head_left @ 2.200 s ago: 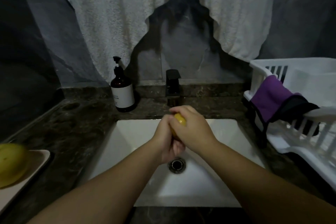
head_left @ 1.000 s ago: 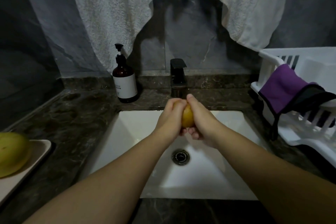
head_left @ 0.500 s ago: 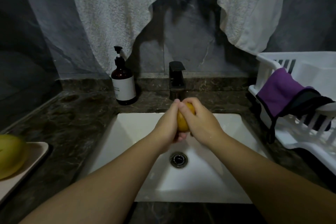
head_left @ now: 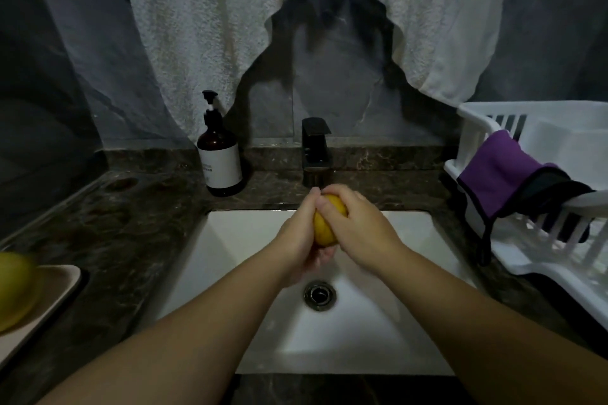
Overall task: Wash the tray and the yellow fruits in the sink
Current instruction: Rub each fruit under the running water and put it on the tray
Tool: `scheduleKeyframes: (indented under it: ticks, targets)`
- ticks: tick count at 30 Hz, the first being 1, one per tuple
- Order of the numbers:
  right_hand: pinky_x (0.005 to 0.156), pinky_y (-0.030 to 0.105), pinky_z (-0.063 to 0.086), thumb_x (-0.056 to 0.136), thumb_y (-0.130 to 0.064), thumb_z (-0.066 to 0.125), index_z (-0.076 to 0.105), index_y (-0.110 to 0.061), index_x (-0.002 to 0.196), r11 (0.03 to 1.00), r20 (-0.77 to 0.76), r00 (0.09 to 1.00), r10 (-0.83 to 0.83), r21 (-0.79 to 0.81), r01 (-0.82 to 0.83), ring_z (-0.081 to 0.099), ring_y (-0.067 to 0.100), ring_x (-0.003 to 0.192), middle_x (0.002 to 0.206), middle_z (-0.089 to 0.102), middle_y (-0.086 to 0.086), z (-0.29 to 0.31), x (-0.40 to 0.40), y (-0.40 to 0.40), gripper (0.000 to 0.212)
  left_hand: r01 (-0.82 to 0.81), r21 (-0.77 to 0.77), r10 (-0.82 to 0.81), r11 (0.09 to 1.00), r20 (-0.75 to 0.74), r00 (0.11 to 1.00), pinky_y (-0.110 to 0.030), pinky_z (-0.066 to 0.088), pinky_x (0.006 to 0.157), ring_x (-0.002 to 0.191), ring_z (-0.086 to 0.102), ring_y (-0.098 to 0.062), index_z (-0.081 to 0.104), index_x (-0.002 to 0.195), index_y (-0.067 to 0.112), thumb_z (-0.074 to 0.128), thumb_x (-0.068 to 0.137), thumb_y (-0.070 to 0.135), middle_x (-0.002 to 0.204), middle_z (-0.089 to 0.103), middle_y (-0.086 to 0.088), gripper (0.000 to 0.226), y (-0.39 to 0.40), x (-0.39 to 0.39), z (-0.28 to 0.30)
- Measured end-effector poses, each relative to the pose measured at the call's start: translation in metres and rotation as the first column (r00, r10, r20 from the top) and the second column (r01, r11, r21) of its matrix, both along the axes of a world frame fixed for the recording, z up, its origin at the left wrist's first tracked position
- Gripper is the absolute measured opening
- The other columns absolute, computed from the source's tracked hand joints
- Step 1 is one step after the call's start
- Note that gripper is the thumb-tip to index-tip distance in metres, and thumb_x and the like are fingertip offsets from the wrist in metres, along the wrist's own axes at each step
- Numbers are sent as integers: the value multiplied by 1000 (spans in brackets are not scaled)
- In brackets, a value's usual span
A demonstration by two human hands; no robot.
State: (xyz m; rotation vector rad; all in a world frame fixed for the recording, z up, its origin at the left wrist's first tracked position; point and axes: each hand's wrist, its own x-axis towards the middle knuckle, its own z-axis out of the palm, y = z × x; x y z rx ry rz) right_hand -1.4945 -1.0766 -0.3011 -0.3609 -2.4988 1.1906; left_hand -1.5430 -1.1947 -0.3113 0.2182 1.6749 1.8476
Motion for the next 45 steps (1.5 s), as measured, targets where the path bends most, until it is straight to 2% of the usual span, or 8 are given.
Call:
scheduleKeyframes:
  ticks: [4,8,12,17,21,27,34,45]
  targets:
    - [43,23,46,100,-68,32,54,-33,121,861,114,993,30,-507,32,66,21,62,95,69,14,11,0,-4,47,-173,-59,136,983,-397,908,-41,62,73,87,70,-17,55,126,33,45,98,71,109,68,-4,49,6,0,-4]
    - [80,43,57,98,-68,35,52,-46,121,996,-38,999,-25,80,28,62,15,96,115,61,-8,2,3,1,36,-15,3,15,1000,-47,999,-25,45,48,54,58,-15,62,118,19,37,95,80,74,60,-6,69,5,6,1]
    - [50,29,54,98,-73,31,53,-38,119,881,111,994,16,-472,39,68,20,72,103,65,6,13,-1,-7,46,-247,67,256,967,-252,933,-23,48,54,73,69,-15,52,120,33,35,102,69,100,68,-5,44,8,0,-3]
    - [77,34,47,98,-65,42,48,-47,131,981,-62,996,62,187,-49,56,11,102,123,51,-12,0,4,-1,38,50,-18,-46,999,178,983,-21,46,45,50,56,-14,68,101,13,44,85,88,68,56,-6,81,-2,4,4]
    - [59,28,48,100,-65,35,46,-48,120,923,64,997,50,-383,-22,67,20,93,114,61,0,12,-4,-8,29,-233,39,233,972,-342,910,-45,61,81,91,70,-21,59,118,32,52,93,66,113,68,-8,43,4,0,3]
    - [90,38,46,102,-56,38,59,-36,125,986,-5,1000,13,165,-12,55,19,113,123,60,-3,2,-1,-5,37,102,178,-154,979,315,936,-37,65,73,99,77,-26,70,129,15,57,93,70,115,76,-13,66,3,18,8]
    - [115,34,36,96,-53,60,30,-31,159,976,29,981,194,93,-196,39,13,143,163,32,-9,6,3,-4,73,-155,381,-19,911,415,909,-35,65,64,86,79,-29,67,124,5,51,100,61,109,77,-20,63,3,8,9]
    - [87,23,45,77,-60,78,51,-37,133,974,-125,989,80,219,-51,52,4,108,124,54,-16,8,10,-7,66,-159,437,-73,885,469,880,-37,64,61,84,79,-32,67,123,0,55,96,64,104,76,-23,71,-5,-2,6]
